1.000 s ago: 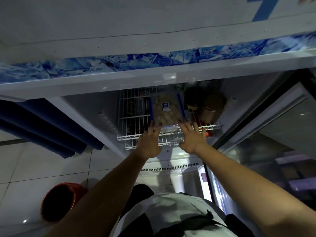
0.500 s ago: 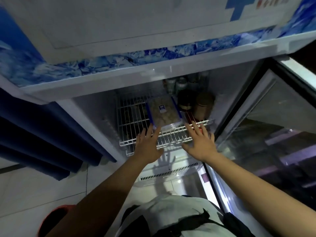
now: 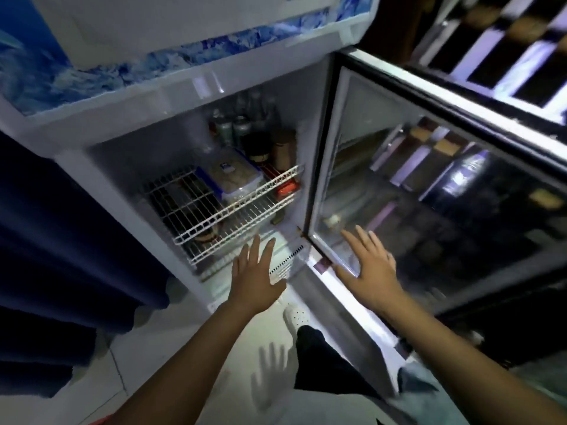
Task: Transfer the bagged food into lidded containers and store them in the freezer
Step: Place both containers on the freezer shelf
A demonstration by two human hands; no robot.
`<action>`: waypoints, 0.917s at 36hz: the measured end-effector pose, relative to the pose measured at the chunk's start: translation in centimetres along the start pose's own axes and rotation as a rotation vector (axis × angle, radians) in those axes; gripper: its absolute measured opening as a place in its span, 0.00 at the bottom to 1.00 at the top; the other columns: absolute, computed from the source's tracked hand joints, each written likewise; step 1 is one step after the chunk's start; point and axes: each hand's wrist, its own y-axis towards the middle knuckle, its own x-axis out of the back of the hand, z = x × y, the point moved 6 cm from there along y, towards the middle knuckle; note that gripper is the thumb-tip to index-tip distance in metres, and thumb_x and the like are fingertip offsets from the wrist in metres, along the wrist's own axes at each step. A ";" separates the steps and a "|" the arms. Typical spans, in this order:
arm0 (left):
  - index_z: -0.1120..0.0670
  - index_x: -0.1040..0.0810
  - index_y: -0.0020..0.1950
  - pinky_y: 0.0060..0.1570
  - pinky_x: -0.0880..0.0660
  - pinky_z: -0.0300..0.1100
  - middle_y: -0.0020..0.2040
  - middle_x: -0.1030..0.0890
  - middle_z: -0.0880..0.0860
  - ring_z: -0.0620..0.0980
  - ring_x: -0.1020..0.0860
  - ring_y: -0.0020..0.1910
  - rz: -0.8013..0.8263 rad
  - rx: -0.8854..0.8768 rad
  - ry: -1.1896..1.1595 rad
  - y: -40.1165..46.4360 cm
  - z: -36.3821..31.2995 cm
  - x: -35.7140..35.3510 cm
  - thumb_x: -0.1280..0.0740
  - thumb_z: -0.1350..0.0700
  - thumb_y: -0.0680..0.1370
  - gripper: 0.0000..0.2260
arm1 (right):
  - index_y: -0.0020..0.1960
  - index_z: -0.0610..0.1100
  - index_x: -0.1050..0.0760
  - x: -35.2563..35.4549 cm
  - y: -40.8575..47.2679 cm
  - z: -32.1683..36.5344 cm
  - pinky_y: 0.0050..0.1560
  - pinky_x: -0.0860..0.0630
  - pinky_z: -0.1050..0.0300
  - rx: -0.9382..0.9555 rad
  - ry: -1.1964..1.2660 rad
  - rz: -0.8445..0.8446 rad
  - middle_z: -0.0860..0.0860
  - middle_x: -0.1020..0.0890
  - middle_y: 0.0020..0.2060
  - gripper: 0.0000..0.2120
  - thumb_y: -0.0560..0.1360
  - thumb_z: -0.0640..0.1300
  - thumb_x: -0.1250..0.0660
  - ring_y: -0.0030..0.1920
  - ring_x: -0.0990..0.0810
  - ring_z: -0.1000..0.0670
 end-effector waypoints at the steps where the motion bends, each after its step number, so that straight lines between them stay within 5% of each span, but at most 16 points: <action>1: 0.43 0.57 0.82 0.77 0.56 0.56 0.83 0.62 0.51 0.58 0.58 0.81 0.018 -0.016 0.004 -0.7 -0.9 -0.9 0.33 0.41 0.78 0.41 | 0.79 0.57 0.40 0.6 -1.7 -0.7 0.74 0.48 0.44 -0.027 0.007 -0.012 0.54 0.46 0.81 0.32 0.78 0.59 0.34 0.81 0.51 0.48; 8: 0.42 0.57 0.82 0.78 0.55 0.55 0.83 0.61 0.50 0.57 0.59 0.81 0.128 -0.154 0.025 -5.0 -7.8 -5.8 0.34 0.38 0.78 0.41 | 0.79 0.57 0.39 4.6 -11.2 -5.5 0.75 0.48 0.40 -0.154 0.062 -0.088 0.55 0.46 0.81 0.32 0.78 0.59 0.33 0.81 0.51 0.49; 17: 0.41 0.53 0.82 0.78 0.54 0.56 0.83 0.57 0.49 0.55 0.57 0.82 0.013 -0.126 -0.170 -10.5 -14.3 -6.8 0.31 0.41 0.77 0.41 | 0.79 0.59 0.42 6.3 -16.5 -8.7 0.77 0.52 0.42 -0.107 0.068 -0.049 0.56 0.48 0.81 0.32 0.79 0.61 0.36 0.81 0.53 0.50; 24: 0.44 0.51 0.82 0.78 0.52 0.55 0.83 0.56 0.49 0.54 0.54 0.82 -0.126 0.177 -0.259 -19.9 -12.4 -7.0 0.32 0.39 0.78 0.39 | 0.79 0.62 0.46 2.8 -18.1 -6.4 0.76 0.53 0.41 0.121 0.109 0.198 0.58 0.48 0.81 0.34 0.76 0.67 0.41 0.81 0.52 0.50; 33: 0.47 0.47 0.82 0.78 0.47 0.56 0.83 0.50 0.51 0.56 0.51 0.82 -0.375 0.671 -0.345 -39.5 -7.1 -6.9 0.30 0.43 0.78 0.38 | 0.79 0.61 0.44 -4.8 -25.1 3.4 0.78 0.52 0.41 0.510 0.125 0.596 0.58 0.47 0.81 0.31 0.79 0.61 0.37 0.81 0.53 0.52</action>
